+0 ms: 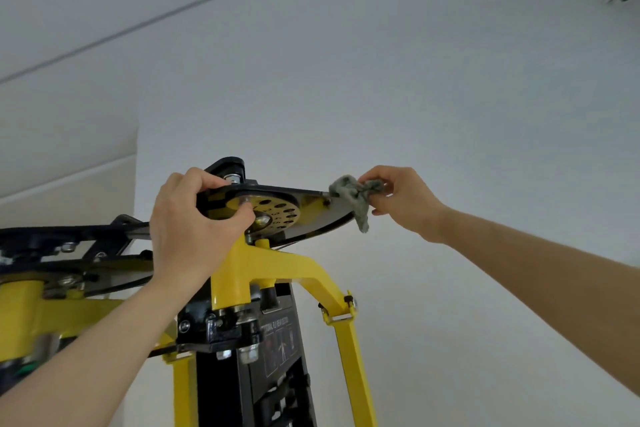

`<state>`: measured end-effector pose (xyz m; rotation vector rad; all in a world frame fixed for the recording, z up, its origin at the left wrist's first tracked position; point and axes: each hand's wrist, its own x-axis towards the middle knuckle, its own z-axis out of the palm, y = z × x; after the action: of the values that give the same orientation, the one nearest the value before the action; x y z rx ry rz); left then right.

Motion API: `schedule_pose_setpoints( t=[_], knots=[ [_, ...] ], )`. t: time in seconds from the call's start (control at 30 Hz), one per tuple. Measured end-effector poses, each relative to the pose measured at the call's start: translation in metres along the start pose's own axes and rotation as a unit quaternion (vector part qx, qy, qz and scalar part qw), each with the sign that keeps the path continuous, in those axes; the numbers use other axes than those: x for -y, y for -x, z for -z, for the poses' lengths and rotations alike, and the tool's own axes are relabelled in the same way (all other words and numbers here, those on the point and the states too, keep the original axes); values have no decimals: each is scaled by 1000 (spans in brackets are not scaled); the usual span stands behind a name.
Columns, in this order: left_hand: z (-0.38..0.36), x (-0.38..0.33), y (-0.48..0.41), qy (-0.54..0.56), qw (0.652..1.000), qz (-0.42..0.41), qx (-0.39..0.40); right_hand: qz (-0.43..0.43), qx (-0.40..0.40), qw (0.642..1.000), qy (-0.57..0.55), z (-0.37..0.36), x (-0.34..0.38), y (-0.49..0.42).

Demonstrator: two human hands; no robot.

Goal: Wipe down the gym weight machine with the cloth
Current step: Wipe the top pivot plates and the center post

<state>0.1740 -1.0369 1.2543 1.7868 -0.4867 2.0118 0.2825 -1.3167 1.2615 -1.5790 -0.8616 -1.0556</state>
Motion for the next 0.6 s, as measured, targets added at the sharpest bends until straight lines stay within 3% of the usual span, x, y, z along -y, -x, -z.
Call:
schedule_pose_setpoints(
  t=[0.17, 0.4, 0.6],
  knots=[
    [3, -2, -1, -8, 1000, -6, 12, -114, -8, 988, -99, -1, -14, 14],
    [8, -6, -3, -29, 999, -12, 29, -254, -48, 933, -250, -16, -22, 41],
    [8, -8, -10, -76, 996, -35, 42, -404, -48, 837, -365, -60, -34, 42]
  ],
)
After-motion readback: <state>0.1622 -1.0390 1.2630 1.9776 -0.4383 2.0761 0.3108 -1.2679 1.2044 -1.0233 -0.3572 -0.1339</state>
